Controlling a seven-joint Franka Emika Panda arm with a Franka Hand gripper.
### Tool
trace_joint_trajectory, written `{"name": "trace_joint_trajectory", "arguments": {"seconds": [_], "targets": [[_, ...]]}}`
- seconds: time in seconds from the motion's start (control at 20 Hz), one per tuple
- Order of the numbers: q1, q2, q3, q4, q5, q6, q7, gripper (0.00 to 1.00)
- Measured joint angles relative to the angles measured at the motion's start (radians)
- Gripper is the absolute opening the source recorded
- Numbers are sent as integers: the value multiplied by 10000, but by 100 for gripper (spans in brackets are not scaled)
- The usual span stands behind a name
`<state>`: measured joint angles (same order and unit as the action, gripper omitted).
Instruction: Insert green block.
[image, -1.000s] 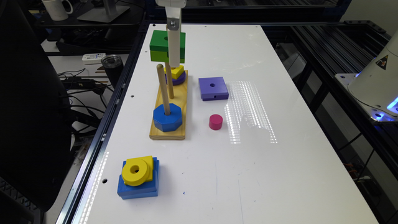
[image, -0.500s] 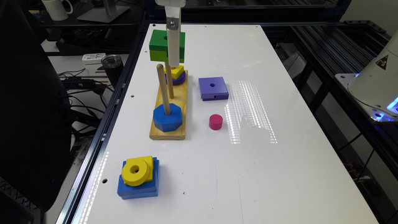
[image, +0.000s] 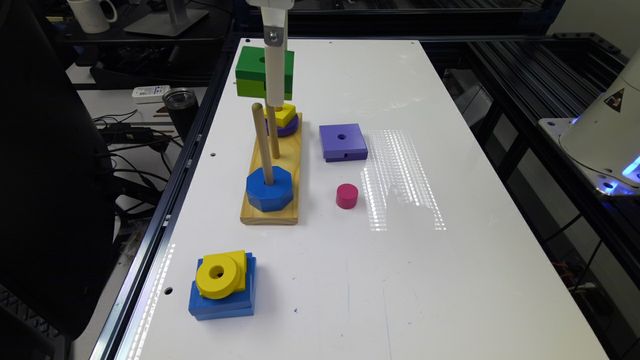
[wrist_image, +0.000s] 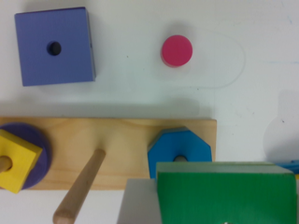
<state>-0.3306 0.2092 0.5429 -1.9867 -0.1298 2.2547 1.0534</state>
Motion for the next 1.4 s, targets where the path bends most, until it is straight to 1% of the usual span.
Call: {"name": "trace_joint_trajectory", "arguments": {"seconds": [0.3, 0.5, 0.95, 1.15, 1.4], "targets": [[30, 31, 12, 15, 0, 67, 4, 0], [31, 98, 21, 21, 0, 169, 4, 0], [31, 109, 22, 26, 0, 178, 4, 0], [29, 265, 21, 27, -8, 272, 4, 0], [29, 286, 21, 27, -8, 298, 3, 0]]}}
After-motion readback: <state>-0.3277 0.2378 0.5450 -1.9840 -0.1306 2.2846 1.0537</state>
